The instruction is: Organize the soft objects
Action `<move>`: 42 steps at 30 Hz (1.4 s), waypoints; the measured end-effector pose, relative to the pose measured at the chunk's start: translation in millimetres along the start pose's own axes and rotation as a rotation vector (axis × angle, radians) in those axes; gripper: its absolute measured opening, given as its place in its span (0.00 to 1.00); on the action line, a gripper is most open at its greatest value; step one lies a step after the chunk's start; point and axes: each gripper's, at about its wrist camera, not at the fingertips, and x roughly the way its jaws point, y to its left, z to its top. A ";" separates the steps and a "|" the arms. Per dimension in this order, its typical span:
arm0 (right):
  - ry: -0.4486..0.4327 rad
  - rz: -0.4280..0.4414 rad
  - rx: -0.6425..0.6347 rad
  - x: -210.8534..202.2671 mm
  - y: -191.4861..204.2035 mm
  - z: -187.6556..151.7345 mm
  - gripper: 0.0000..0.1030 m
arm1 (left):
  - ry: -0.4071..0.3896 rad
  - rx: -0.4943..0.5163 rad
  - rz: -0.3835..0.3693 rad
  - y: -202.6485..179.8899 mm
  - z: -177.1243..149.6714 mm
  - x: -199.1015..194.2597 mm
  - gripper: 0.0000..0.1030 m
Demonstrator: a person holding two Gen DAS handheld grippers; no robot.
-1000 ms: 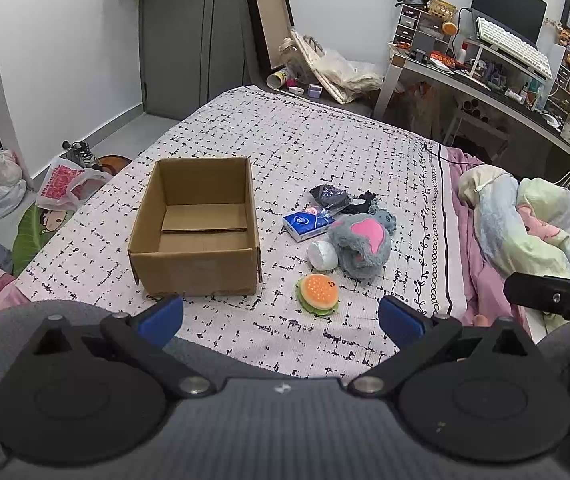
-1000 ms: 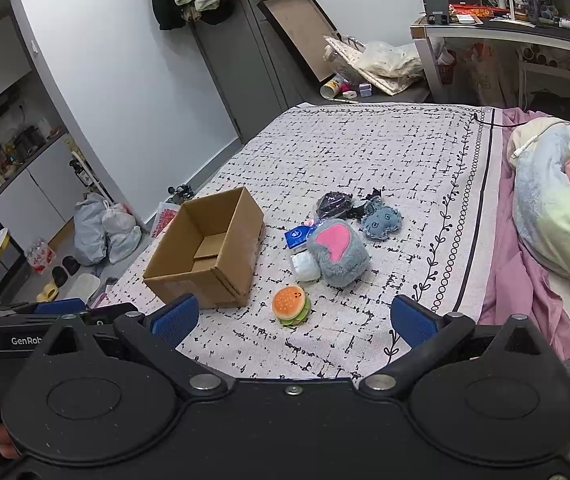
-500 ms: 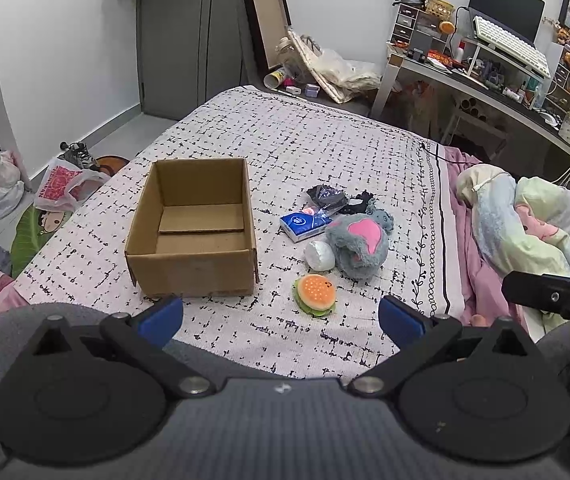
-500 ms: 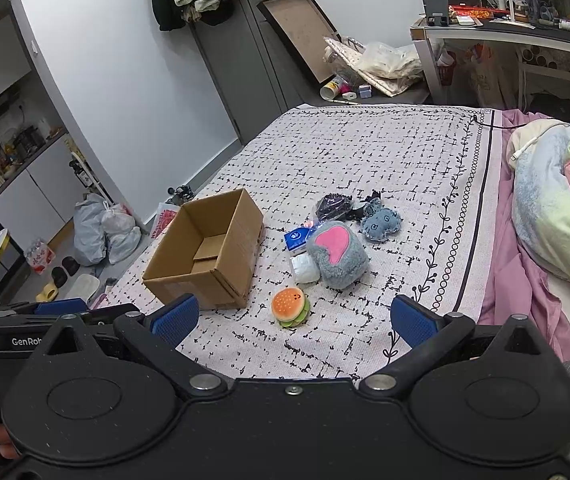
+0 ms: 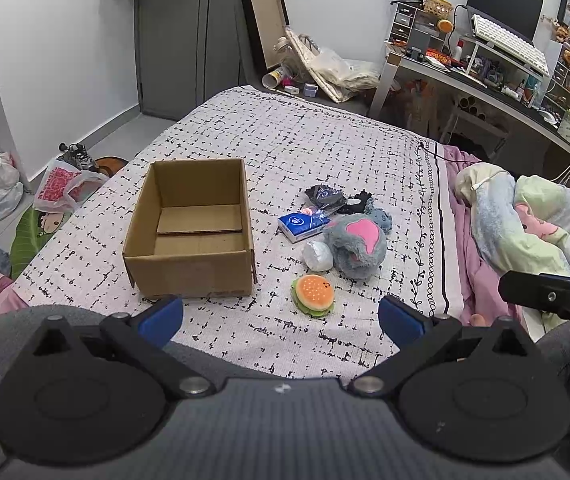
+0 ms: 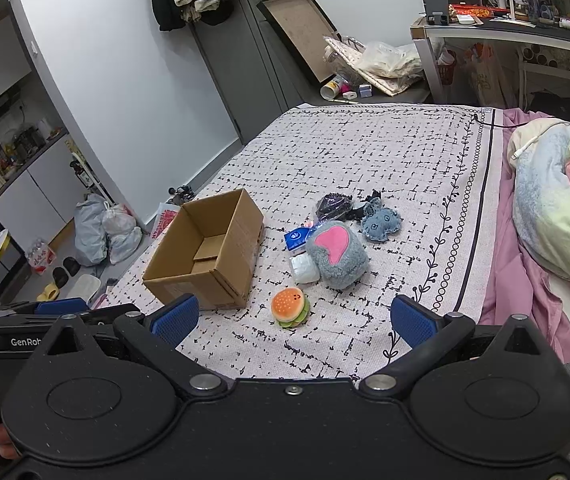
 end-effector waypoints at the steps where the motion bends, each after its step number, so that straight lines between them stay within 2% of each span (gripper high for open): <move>1: 0.000 0.000 0.001 -0.2 -0.4 -0.2 1.00 | 0.000 0.001 -0.001 0.2 -0.1 0.0 1.00; 13: 0.004 0.002 -0.004 2.9 -0.5 1.3 1.00 | 0.003 -0.001 0.003 -0.8 1.2 2.3 1.00; 20: 0.007 0.017 -0.012 9.8 -2.9 5.1 1.00 | -0.021 -0.027 0.012 7.1 11.6 6.6 1.00; 24: 0.012 0.028 -0.028 19.1 -2.8 8.5 1.00 | -0.024 -0.027 -0.054 6.7 15.0 12.4 1.00; 33: 0.021 0.019 0.011 41.4 -10.5 24.8 1.00 | -0.030 -0.024 -0.059 2.0 27.8 29.3 1.00; 42: 0.065 0.060 0.025 64.4 -18.5 42.9 1.00 | -0.048 -0.052 -0.041 0.4 41.3 48.5 0.98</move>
